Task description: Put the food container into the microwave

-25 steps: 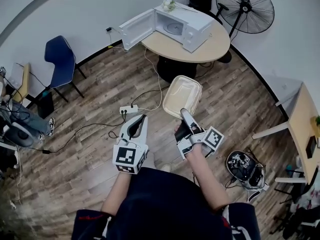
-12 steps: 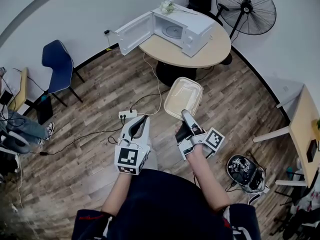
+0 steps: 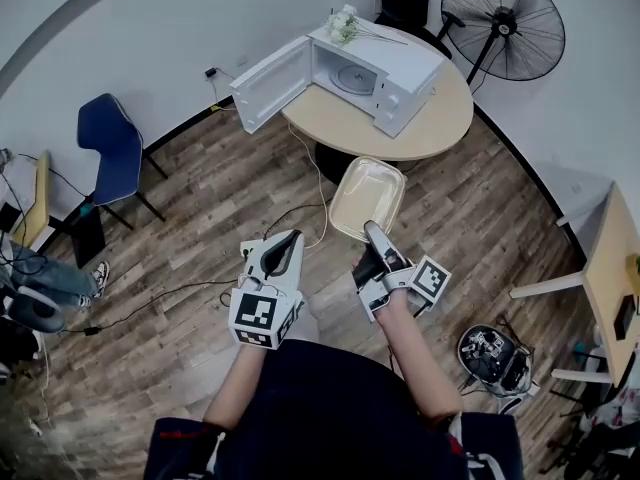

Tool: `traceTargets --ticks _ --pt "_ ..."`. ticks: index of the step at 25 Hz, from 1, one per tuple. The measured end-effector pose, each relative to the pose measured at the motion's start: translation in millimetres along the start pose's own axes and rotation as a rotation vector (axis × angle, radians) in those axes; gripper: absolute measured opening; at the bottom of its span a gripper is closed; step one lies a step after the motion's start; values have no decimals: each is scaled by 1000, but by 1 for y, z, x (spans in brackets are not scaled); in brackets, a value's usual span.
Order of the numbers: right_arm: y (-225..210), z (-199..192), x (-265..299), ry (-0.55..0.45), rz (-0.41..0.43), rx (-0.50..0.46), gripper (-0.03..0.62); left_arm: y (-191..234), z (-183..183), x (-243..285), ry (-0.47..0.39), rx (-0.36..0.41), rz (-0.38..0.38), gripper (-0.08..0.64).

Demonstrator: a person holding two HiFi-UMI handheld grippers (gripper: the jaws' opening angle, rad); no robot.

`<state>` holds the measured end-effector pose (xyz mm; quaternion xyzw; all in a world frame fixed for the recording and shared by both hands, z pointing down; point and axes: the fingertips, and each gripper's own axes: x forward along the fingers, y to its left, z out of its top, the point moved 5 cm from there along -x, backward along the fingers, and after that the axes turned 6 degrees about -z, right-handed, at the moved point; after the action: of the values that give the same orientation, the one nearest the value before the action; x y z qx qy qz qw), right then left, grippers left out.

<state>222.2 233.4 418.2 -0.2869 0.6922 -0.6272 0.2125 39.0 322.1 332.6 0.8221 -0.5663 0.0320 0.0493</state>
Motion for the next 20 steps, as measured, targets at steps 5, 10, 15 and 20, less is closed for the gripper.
traceTargets --ticks 5,10,15,20 --pt "10 9 59 -18 -18 -1 225 55 14 26 16 23 -15 20" --pt "16 13 110 -29 -21 6 225 105 21 47 8 18 -28 20" --pt "16 15 148 -45 -19 5 225 141 22 65 -9 27 -51 20" --pt "10 10 170 -52 -45 -6 225 163 17 74 4 46 -74 18"
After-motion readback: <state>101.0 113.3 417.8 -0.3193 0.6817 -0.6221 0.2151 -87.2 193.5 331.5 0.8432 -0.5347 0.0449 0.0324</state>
